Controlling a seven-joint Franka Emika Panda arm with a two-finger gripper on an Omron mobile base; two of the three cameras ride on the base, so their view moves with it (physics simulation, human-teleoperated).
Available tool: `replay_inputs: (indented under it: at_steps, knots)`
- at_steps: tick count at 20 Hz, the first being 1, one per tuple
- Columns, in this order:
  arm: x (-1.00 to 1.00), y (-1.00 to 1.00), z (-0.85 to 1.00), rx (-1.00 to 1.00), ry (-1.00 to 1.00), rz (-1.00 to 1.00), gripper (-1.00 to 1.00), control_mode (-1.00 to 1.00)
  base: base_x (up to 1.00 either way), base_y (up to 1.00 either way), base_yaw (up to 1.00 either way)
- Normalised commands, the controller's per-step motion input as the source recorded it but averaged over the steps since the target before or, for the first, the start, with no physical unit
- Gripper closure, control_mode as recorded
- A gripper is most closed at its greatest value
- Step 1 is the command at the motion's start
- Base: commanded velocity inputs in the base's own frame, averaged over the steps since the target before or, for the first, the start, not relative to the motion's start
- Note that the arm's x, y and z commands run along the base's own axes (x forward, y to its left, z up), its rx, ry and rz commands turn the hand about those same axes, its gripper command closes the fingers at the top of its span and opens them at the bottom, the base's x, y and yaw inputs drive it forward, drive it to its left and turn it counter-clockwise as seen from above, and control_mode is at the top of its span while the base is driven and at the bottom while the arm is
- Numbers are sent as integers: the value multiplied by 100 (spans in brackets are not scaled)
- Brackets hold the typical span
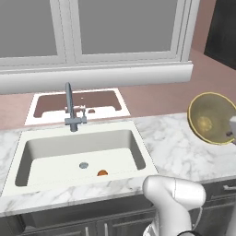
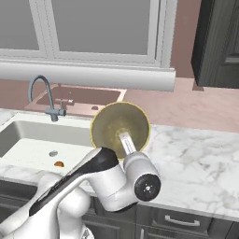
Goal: Clear the mugs and bowl far away from the sink.
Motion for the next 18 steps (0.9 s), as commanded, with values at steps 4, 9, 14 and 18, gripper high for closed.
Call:
replay_inputs:
  at_steps: [4,9,14,18]
  knots:
    - [4,45,0,-3,3,1,100,-100,0,0,0]
    - [7,9,0,0,1,0,100,100,1,0,0]
    - [0,0,0,0,0,0,100,100,-19,0,0]
    - [0,0,0,0,0,0,100,100,-83,-1,0]
